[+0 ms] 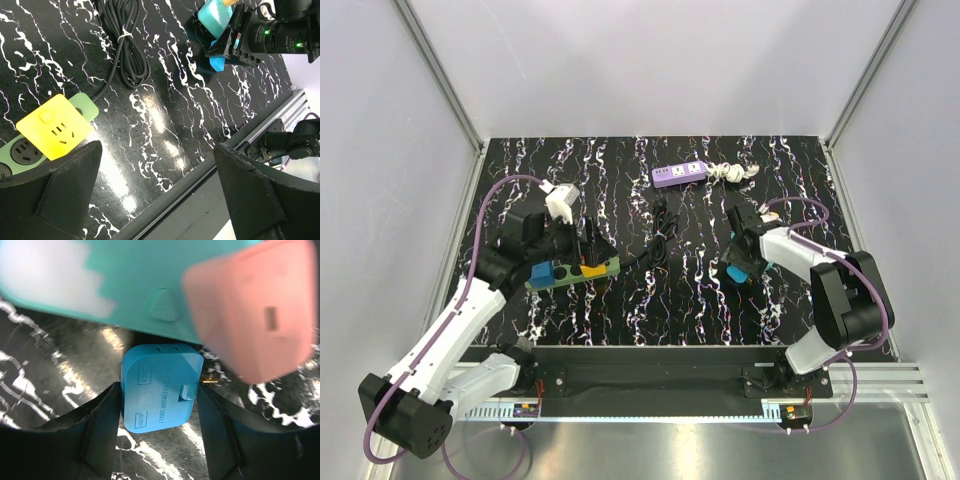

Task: Insert the plug

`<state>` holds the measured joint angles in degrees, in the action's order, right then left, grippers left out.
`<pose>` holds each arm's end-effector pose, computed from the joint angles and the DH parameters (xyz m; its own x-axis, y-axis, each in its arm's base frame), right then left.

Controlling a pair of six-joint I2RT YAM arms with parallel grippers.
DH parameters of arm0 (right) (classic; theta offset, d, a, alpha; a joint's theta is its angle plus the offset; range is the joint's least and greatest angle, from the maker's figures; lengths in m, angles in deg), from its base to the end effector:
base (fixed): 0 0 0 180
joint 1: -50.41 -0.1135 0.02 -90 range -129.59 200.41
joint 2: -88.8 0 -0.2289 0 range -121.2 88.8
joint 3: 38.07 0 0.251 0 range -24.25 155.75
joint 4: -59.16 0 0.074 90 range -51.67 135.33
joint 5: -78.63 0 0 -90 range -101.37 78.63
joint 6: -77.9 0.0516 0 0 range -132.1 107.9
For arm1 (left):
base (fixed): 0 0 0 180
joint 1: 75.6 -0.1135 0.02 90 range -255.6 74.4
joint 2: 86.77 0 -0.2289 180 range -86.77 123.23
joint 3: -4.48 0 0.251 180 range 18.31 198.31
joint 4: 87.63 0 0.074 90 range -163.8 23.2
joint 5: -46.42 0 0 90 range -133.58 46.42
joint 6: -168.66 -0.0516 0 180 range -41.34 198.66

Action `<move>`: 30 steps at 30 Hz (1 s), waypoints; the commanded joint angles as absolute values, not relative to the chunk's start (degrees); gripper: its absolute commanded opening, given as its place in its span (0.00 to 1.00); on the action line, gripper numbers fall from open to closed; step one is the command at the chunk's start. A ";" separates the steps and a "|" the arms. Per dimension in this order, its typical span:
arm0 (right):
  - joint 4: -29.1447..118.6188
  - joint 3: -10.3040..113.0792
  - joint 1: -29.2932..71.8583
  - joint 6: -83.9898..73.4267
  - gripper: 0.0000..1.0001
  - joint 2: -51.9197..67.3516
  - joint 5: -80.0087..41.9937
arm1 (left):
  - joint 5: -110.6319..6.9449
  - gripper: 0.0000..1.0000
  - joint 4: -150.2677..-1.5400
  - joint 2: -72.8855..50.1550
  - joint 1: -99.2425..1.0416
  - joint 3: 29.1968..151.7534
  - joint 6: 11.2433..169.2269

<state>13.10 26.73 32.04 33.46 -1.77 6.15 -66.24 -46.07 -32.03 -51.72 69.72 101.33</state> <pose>0.2770 0.0756 0.1162 -0.7823 0.4576 -0.4226 0.4958 0.8682 0.0224 0.2103 -0.1149 0.2834 -0.6956 -0.0810 -0.7138 0.4413 0.7358 -0.5136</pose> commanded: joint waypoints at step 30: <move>16.32 20.23 33.88 30.97 0.34 10.84 -1.61 | -70.21 0.89 -48.93 -27.09 -51.87 67.70 105.64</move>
<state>13.59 21.58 32.43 30.47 9.31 1.87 -69.17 -46.53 -25.69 -51.72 67.69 104.83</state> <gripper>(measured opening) 0.344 0.903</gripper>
